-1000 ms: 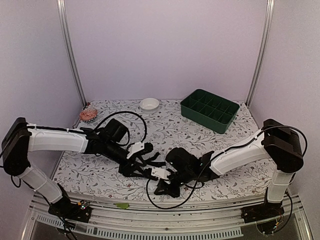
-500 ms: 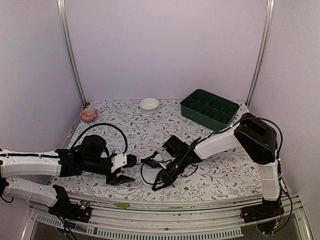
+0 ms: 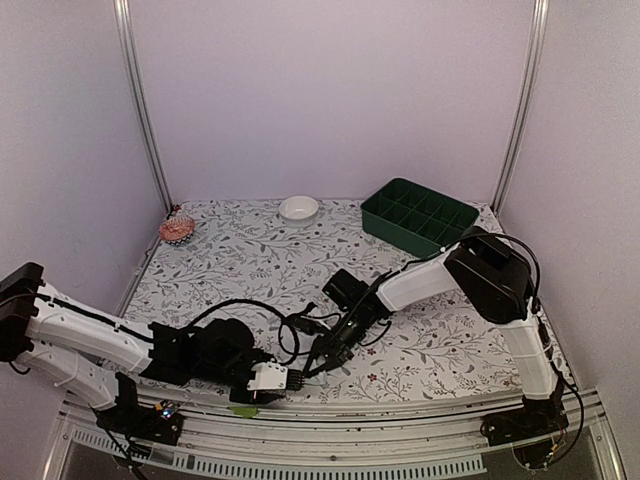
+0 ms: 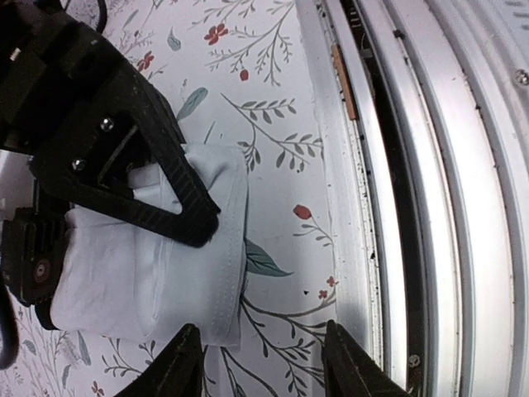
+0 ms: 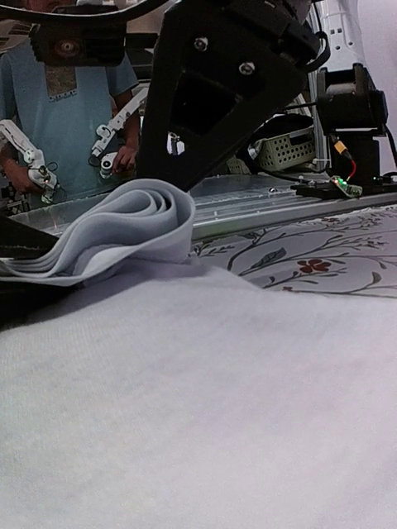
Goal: Roll the underwear
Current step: Roll the underwear at the center of the board.
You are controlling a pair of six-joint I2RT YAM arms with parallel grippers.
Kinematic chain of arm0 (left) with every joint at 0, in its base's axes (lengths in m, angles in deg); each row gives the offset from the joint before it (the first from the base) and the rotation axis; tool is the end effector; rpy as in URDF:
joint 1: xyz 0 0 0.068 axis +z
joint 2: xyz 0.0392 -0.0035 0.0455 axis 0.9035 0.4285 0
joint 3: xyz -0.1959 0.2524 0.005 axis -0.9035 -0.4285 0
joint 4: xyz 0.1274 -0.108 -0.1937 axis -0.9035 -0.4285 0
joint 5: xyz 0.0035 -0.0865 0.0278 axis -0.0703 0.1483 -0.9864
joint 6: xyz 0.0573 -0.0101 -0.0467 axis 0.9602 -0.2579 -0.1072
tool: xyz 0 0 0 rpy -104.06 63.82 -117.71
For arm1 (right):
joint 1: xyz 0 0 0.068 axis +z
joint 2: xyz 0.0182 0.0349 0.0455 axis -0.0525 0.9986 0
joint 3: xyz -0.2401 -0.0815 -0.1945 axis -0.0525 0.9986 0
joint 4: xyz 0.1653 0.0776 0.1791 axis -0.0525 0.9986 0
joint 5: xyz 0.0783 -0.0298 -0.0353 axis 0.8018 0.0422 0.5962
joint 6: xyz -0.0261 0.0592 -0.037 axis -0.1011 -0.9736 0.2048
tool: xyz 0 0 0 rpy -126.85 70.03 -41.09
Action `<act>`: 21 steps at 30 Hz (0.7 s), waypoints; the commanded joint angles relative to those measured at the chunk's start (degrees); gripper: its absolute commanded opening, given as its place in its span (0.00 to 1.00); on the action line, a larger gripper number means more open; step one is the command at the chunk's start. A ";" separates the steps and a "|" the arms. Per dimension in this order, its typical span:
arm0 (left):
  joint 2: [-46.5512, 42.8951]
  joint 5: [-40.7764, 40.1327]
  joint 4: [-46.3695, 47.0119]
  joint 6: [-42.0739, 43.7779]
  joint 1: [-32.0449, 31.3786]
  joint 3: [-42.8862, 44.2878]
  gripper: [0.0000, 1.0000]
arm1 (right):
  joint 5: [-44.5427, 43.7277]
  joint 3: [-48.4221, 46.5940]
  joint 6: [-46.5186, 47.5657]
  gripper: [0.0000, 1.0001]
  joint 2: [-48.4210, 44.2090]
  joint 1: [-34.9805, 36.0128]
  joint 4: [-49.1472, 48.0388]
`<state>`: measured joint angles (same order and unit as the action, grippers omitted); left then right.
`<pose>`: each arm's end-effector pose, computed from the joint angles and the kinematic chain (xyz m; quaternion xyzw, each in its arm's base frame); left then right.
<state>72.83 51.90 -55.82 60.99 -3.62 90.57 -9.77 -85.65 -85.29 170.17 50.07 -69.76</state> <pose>0.0821 -0.2136 0.1742 0.7012 0.6138 -0.1443 0.3328 0.2301 0.4011 0.1026 0.3558 -0.7525 -0.5267 0.1725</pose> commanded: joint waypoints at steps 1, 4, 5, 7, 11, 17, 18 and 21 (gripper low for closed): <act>4.44 -9.55 7.62 0.13 -2.40 1.92 0.50 | -2.36 1.36 -1.30 0.00 6.15 -0.14 4.91; 6.49 -10.98 10.09 0.38 -2.54 1.75 0.50 | -2.27 0.77 -1.50 0.00 6.86 -0.17 5.51; 7.27 -11.73 10.19 0.46 -2.59 1.98 0.50 | -2.26 0.67 -1.50 0.00 6.96 -0.17 5.52; 8.50 -12.61 10.70 1.31 -2.67 1.95 0.50 | -2.03 0.42 -1.59 0.00 7.30 -0.16 5.65; 11.32 -12.47 11.30 3.83 -2.68 2.40 0.49 | -1.15 -0.12 -1.84 0.00 8.02 -0.25 5.70; 16.64 -14.71 7.15 7.35 -3.02 5.89 0.30 | -0.80 -0.34 -1.56 0.00 7.64 -0.21 5.57; 16.90 -14.66 5.94 7.44 -3.03 6.36 0.21 | -0.87 -0.30 -1.38 0.00 7.34 -0.23 5.48; 16.18 -12.46 1.95 6.53 -2.83 6.96 0.03 | -2.03 1.27 -1.06 0.09 5.11 -1.12 3.70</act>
<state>88.27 38.18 -47.77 67.09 -6.05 96.30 -5.42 -87.95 -87.22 172.16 49.37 -67.62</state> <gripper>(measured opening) 0.104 0.056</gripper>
